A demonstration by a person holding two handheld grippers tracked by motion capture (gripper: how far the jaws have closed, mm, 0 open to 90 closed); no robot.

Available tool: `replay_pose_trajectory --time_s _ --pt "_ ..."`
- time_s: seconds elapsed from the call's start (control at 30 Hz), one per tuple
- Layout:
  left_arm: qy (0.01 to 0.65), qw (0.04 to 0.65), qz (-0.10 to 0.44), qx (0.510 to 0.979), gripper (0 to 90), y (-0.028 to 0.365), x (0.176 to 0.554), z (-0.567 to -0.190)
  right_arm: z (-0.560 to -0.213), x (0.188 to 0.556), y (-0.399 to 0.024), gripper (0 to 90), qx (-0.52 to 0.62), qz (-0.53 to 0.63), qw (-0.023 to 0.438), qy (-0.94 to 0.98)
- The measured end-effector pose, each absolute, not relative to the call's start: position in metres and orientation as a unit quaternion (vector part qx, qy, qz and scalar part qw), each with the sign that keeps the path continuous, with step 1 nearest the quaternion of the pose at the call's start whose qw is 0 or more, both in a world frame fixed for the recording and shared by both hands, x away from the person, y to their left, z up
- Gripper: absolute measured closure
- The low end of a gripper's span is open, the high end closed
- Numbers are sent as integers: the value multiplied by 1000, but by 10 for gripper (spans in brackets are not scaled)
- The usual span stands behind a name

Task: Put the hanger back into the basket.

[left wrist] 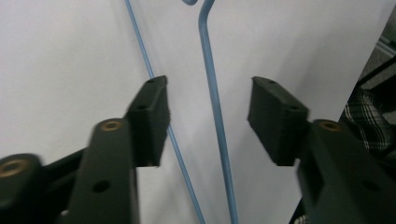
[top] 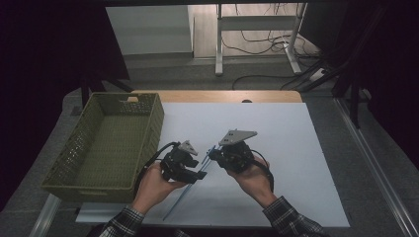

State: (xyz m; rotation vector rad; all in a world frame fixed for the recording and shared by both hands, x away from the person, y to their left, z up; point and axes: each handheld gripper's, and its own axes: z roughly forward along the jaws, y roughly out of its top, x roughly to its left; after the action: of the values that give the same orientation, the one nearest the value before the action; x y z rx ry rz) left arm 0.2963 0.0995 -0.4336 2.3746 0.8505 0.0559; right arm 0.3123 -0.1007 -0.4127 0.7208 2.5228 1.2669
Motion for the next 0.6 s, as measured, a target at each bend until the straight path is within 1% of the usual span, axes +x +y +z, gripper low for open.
replay_pose_trajectory --time_s 0.03,0.2,0.23,0.33,0.43,0.5,0.53,0.57,0.6 --pt "324 306 -3 895 568 100 302 -433 -411 312 -99 848 244 433 113 860" --pt "331 298 -23 895 718 100 310 -432 -409 311 -98 848 244 436 110 859" --pt "327 305 -44 893 751 100 313 -430 -408 310 -99 848 243 438 108 859" --pt "326 305 -59 893 835 99 316 -429 -408 310 -99 847 242 440 108 858" --pt "336 303 -61 889 859 99 319 -429 -408 310 -99 846 240 438 112 859" --pt "337 320 -72 883 869 103 322 -429 -407 311 -102 833 243 441 115 856" --pt "337 327 -79 880 870 105 323 -428 -406 311 -104 809 246 448 111 852" --pt "348 338 -72 872 871 107 324 -427 -405 312 -107 765 249 458 103 847" --pt "348 338 -72 872 871 107 324 -427 -405 312 -107 765 249 458 103 847"
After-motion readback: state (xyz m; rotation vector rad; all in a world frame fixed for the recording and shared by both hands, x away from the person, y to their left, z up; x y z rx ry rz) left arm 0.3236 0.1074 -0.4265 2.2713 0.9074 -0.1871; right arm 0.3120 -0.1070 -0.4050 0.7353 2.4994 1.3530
